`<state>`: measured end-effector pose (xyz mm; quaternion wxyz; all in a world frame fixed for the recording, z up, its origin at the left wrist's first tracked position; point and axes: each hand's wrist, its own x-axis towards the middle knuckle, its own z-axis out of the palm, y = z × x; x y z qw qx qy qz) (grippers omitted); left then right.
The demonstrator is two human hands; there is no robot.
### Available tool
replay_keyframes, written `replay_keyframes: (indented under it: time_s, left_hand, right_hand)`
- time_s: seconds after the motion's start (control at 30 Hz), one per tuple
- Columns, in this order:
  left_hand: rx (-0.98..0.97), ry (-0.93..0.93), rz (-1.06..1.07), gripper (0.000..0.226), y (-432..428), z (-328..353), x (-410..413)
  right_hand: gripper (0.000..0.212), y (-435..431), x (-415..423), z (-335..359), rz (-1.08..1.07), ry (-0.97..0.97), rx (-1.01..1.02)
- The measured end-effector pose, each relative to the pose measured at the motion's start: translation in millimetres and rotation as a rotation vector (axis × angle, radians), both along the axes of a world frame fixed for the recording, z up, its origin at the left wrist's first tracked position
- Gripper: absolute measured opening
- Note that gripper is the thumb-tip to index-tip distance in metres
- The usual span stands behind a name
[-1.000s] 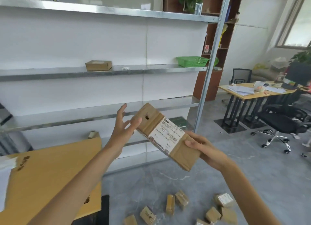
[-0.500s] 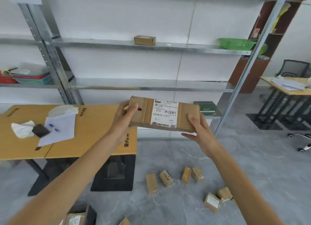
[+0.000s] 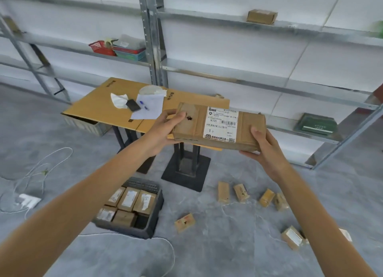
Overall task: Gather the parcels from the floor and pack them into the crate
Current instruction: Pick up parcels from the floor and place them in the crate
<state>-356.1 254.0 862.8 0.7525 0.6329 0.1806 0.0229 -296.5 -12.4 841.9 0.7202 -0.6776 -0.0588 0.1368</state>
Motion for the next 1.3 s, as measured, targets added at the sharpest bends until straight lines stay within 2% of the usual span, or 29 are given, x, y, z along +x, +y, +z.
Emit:
replay_keyframes:
  time_s: [0.27, 0.57, 0.67, 0.73, 0.83, 1.07, 1.2, 1.3]
  left_hand:
    - [-0.001, -0.038, 0.061, 0.035, 122.0, -5.9, -78.1]
    - [0.048, 0.048, 0.097, 0.042, 299.5, -22.4, -159.4]
    - [0.058, 0.084, 0.073, 0.034, 335.0, -29.8, -167.0]
    - [0.120, 0.147, 0.071, 0.033, 351.4, -36.8, -166.4]
    - [0.199, 0.204, 0.016, 0.029, 369.0, -47.3, -157.6]
    - [0.199, 0.279, -0.040, 0.037, 397.7, -85.6, -110.3]
    - [0.203, 0.327, -0.009, 0.039, 417.3, -132.1, -78.4]
    - [0.199, 0.370, -0.012, 0.040, 436.5, -174.8, -59.6]
  right_hand:
    - [0.037, 117.7, -47.5, 0.7, 0.125, 0.052, 0.028]
    - [0.042, 304.5, -119.9, -31.8, 0.093, 0.123, -0.002]
    - [0.036, 345.2, -135.0, -46.5, 0.056, 0.183, 0.004]
    - [0.028, 363.3, -140.0, -57.0, 0.023, 0.216, 0.004]
    - [0.029, 379.2, -136.2, -66.8, -0.016, 0.236, -0.021]
    - [0.032, 402.2, -89.6, -106.3, -0.013, 0.302, -0.106]
    - [0.039, 425.3, -64.8, -152.4, 0.012, 0.368, -0.185]
    - [0.036, 447.4, -52.0, -192.2, -0.005, 0.448, -0.207]
